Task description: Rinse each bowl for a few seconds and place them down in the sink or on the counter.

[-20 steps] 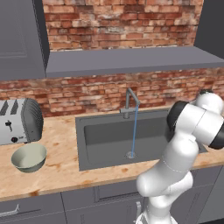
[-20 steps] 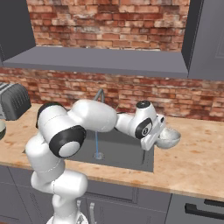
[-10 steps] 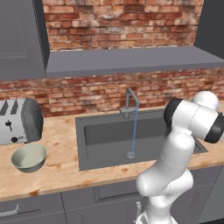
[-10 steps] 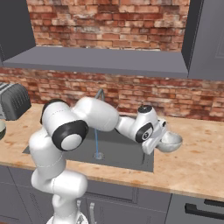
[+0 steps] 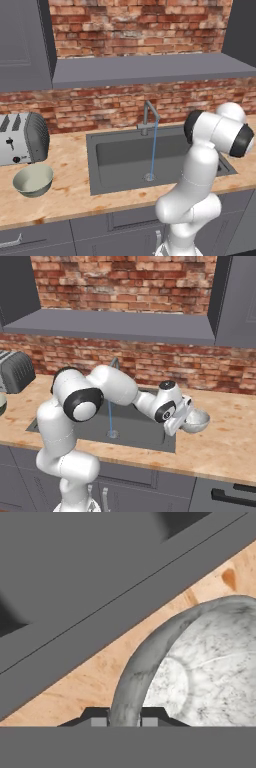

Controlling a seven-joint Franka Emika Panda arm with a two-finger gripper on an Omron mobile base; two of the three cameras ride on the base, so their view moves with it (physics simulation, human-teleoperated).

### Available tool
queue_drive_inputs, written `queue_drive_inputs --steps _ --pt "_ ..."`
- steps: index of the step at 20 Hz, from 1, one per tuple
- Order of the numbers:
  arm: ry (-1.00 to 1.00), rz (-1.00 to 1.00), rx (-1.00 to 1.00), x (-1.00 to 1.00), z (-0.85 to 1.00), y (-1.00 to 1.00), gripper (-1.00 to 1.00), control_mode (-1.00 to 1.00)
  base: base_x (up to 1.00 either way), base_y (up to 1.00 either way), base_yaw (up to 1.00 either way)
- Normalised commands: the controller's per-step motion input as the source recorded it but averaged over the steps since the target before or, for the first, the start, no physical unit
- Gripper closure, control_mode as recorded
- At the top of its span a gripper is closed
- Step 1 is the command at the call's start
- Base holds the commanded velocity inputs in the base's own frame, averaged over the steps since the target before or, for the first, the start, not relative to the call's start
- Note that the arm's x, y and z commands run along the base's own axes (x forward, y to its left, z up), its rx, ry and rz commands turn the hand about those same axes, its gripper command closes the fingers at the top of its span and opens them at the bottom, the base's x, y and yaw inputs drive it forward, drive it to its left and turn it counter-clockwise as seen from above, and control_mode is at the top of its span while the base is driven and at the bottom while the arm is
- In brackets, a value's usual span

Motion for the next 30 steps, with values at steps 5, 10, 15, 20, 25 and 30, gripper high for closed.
queue_drive_inputs --steps 5,10,15,20,25,30 --pt "0.00 -0.02 0.00 0.00 -0.18 -0.09 1.00 -1.00 0.00 0.00 0.00" --pt "0.00 -0.02 0.00 0.00 -0.13 -0.03 -1.00 -1.00 0.00 0.00 0.00" --pt "-0.06 -0.01 0.00 0.00 0.08 -0.02 -1.00 -1.00 0.00 0.00 0.00" --pt "-0.08 0.00 0.00 -0.01 0.20 0.00 -1.00 -1.00 0.00 0.00 0.00" --pt "-0.12 0.00 -0.01 -0.07 0.30 0.00 -1.00 -1.00 0.00 0.00 0.00" --pt "-0.14 0.03 -0.01 -0.20 0.38 0.10 -1.00 -1.00 0.00 0.00 0.00"
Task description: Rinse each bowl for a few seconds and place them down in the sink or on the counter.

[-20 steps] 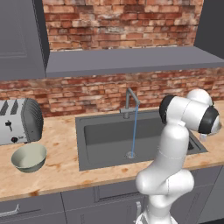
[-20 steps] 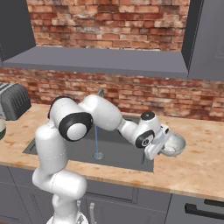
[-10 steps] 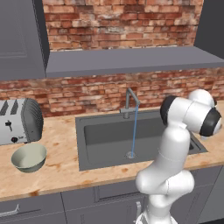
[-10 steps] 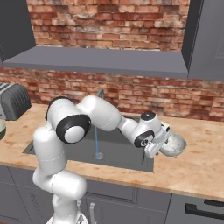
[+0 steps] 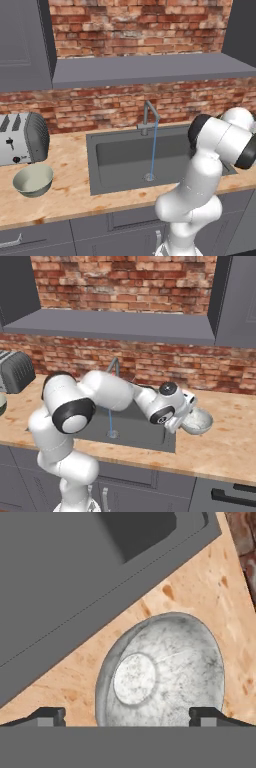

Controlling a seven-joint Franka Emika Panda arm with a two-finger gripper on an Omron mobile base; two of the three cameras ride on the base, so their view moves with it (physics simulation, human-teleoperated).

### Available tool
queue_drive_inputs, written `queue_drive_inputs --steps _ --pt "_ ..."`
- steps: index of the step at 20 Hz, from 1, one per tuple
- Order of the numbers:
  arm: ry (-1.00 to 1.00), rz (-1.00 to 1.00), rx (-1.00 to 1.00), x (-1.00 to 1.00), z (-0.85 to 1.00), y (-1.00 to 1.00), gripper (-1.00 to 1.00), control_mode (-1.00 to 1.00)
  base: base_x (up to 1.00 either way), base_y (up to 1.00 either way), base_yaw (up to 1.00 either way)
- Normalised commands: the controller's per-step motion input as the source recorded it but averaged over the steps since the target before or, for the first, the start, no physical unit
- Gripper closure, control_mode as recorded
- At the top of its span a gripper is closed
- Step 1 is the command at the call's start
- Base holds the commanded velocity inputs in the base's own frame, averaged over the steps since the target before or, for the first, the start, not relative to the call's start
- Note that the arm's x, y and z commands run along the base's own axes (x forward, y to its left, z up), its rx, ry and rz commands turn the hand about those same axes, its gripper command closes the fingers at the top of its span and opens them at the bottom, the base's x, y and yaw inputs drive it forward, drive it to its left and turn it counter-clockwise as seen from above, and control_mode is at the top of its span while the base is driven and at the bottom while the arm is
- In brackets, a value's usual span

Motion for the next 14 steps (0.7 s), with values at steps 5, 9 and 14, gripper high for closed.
queue_drive_inputs --steps 5,9,14 --pt "-0.07 0.04 0.00 -0.26 0.45 0.22 -1.00 -1.00 0.00 0.00 0.00" --pt "-0.06 0.05 -0.02 -0.29 0.45 0.25 -1.00 -1.00 0.00 0.00 0.00" --pt "-0.04 0.06 -0.02 -0.27 0.45 0.28 -1.00 -1.00 0.00 0.00 0.00"
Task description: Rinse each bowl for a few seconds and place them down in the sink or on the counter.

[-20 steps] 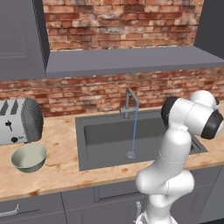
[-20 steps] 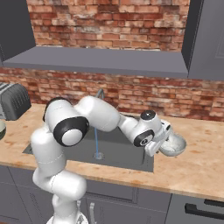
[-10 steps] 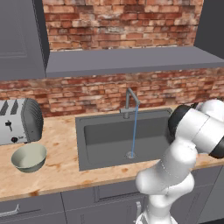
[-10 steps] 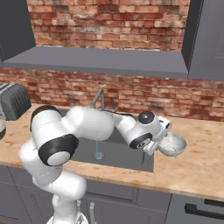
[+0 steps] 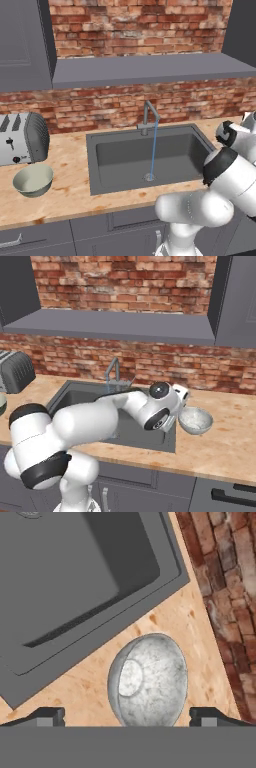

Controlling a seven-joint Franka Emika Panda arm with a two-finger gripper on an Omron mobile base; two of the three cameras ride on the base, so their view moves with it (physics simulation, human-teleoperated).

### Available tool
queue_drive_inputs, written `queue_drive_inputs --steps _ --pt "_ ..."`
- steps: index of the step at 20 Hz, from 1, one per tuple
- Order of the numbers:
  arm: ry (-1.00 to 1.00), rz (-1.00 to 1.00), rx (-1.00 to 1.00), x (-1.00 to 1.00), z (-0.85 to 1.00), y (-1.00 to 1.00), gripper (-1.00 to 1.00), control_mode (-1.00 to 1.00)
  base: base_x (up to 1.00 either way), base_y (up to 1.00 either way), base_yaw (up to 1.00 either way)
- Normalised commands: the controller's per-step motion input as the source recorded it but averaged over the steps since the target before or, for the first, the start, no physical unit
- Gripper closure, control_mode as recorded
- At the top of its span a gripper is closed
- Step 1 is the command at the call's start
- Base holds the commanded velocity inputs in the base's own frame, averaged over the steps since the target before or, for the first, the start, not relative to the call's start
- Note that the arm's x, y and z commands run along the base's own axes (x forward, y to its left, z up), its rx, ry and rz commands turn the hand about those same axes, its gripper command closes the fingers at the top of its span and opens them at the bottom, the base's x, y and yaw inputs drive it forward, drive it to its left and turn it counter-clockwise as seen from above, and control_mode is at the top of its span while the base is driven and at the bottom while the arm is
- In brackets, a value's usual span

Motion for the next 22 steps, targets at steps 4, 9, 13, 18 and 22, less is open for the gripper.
queue_drive_inputs --steps 4,9,13,18,22 --pt "-0.04 0.06 -0.01 -0.30 0.40 0.28 -1.00 -1.00 0.00 0.00 0.00" --pt "-0.03 0.05 0.00 -0.37 0.30 0.26 -1.00 -1.00 0.00 0.00 0.00" --pt "-0.04 0.05 0.00 -0.34 0.29 0.27 -1.00 -1.00 0.00 0.00 0.00" --pt "-0.02 0.06 0.00 -0.20 0.37 0.29 -1.00 -1.00 0.00 0.00 0.00" --pt "0.00 0.06 0.00 -0.17 0.34 0.33 -1.00 -1.00 0.00 0.00 0.00"
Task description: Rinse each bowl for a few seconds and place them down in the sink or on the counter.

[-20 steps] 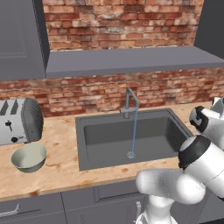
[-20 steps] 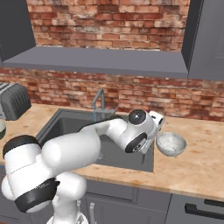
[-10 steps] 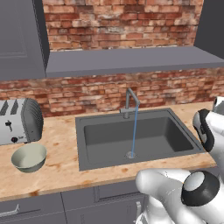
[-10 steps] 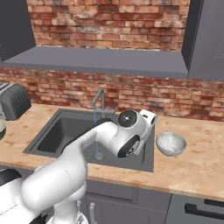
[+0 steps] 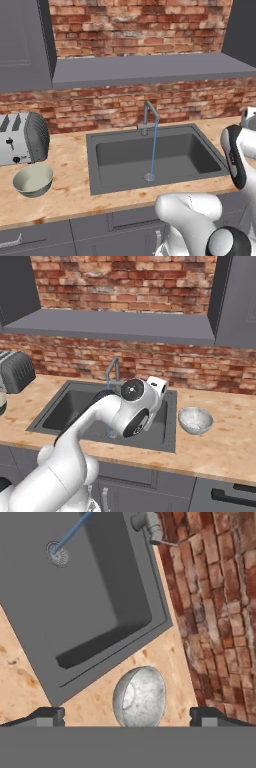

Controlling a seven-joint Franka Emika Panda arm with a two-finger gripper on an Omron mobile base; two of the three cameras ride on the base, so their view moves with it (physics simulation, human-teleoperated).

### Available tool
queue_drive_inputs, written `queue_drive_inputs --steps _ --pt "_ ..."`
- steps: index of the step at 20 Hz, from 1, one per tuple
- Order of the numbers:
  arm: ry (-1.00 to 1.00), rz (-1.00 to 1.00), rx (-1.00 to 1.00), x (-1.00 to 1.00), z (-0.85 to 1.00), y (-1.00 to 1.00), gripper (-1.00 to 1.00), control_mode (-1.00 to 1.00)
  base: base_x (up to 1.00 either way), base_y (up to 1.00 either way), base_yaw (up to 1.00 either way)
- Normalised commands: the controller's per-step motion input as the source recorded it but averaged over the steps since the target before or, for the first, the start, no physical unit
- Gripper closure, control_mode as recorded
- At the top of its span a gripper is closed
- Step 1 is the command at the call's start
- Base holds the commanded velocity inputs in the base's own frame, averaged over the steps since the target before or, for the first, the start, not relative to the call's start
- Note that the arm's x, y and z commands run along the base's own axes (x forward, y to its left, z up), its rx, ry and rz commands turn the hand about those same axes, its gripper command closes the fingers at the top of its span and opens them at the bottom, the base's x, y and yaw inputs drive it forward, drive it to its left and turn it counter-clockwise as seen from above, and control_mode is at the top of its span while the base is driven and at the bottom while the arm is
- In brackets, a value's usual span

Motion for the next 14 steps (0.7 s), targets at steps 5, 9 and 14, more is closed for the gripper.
queue_drive_inputs --steps 5,9,14 --pt "0.00 0.07 0.00 -0.19 0.26 0.34 -1.00 -1.00 0.00 0.00 0.00" --pt "0.00 0.08 -0.04 -0.22 0.14 0.36 -1.00 -1.00 0.00 0.00 0.00" --pt "-0.01 0.07 -0.05 -0.22 0.11 0.46 -1.00 -1.00 0.00 0.00 0.00"
